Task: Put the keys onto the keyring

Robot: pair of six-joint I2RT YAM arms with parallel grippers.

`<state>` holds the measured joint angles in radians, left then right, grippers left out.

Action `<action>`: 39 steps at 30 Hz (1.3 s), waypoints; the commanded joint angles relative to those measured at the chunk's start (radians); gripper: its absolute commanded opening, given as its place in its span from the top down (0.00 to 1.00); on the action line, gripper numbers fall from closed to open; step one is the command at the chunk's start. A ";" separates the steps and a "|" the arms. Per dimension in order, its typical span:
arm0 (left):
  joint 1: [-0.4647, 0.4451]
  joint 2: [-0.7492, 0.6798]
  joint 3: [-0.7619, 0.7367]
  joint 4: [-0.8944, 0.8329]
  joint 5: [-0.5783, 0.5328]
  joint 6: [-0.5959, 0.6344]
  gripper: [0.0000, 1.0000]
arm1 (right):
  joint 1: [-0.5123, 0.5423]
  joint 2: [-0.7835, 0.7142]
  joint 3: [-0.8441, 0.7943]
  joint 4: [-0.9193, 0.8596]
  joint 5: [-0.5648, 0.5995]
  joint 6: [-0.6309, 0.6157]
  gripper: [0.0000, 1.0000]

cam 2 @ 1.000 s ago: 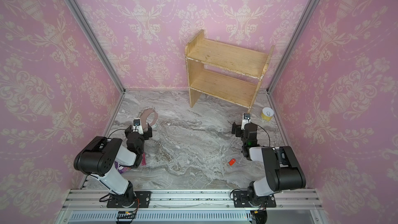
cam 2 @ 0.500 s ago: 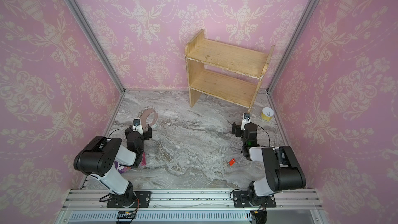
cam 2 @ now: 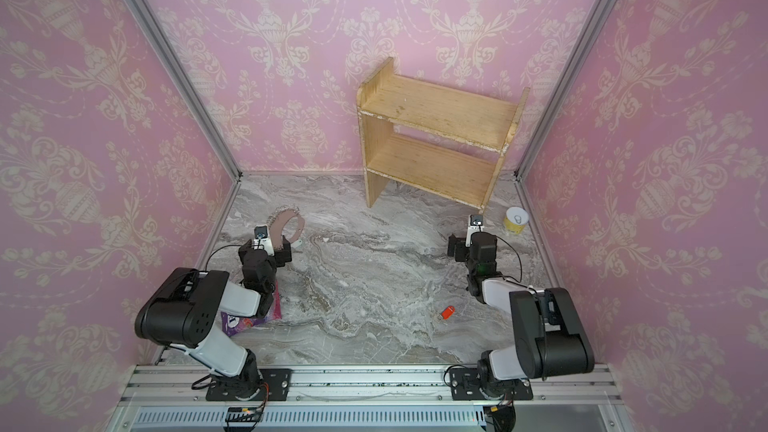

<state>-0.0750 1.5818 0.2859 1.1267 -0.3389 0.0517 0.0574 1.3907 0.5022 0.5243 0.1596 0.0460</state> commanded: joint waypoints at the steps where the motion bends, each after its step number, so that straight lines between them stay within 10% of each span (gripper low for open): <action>1: -0.008 -0.174 0.074 -0.324 -0.029 -0.022 0.01 | 0.049 -0.127 0.082 -0.291 0.062 0.035 0.00; 11: -0.009 -0.025 0.577 -1.007 0.240 -0.246 0.01 | 0.206 -0.282 0.250 -0.729 0.088 0.144 0.00; 27: -0.012 0.418 1.017 -1.320 0.380 -0.383 0.01 | 0.355 -0.387 0.330 -0.927 0.043 0.190 0.00; 39: -0.036 0.474 1.029 -1.480 0.446 -0.520 0.03 | 0.380 -0.441 0.364 -0.984 0.052 0.195 0.00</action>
<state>-0.0959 2.0163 1.3148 -0.2176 0.0544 -0.4076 0.4282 0.9848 0.8333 -0.4248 0.2134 0.2153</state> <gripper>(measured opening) 0.976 0.999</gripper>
